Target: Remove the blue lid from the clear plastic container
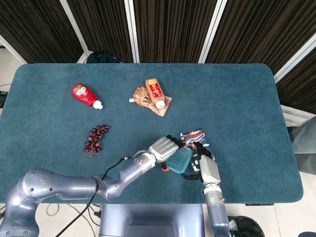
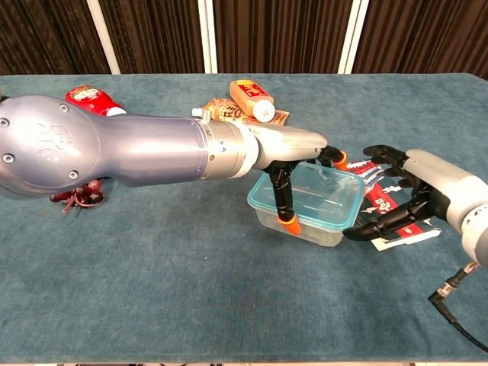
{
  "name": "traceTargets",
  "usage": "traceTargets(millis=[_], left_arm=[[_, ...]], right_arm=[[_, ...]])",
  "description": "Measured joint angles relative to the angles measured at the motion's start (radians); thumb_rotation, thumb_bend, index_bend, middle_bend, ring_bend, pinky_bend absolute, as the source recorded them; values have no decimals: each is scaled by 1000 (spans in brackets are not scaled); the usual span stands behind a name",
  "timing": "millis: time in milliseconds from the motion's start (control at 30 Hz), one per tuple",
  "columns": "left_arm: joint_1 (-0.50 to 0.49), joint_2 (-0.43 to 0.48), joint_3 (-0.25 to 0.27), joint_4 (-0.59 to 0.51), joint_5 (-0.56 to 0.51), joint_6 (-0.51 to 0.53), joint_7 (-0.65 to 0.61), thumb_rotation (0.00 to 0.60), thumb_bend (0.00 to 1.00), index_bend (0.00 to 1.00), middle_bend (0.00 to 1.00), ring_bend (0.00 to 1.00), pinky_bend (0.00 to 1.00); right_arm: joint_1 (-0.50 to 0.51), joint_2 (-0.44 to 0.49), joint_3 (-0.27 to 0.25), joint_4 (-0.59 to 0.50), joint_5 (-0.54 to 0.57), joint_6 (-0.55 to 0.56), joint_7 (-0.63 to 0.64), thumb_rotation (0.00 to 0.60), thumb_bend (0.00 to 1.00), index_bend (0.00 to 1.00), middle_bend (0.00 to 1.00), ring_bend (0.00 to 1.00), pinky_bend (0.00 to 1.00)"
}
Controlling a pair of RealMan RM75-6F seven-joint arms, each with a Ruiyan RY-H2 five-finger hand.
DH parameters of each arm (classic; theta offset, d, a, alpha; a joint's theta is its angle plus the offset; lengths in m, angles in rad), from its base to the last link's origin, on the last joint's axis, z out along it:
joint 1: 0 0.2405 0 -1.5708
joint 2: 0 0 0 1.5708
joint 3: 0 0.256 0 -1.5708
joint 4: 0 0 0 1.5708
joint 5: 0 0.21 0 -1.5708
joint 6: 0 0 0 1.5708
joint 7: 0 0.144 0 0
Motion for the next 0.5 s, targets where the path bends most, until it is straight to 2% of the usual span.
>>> traceTargets(millis=[500], left_arm=[[-14, -12, -4, -6, -20, -7, 6, 600, 0, 188, 211, 220, 424]], right_arm=[[-16, -26, 53, -43, 92, -2, 89, 600, 167, 0, 0, 0, 0]])
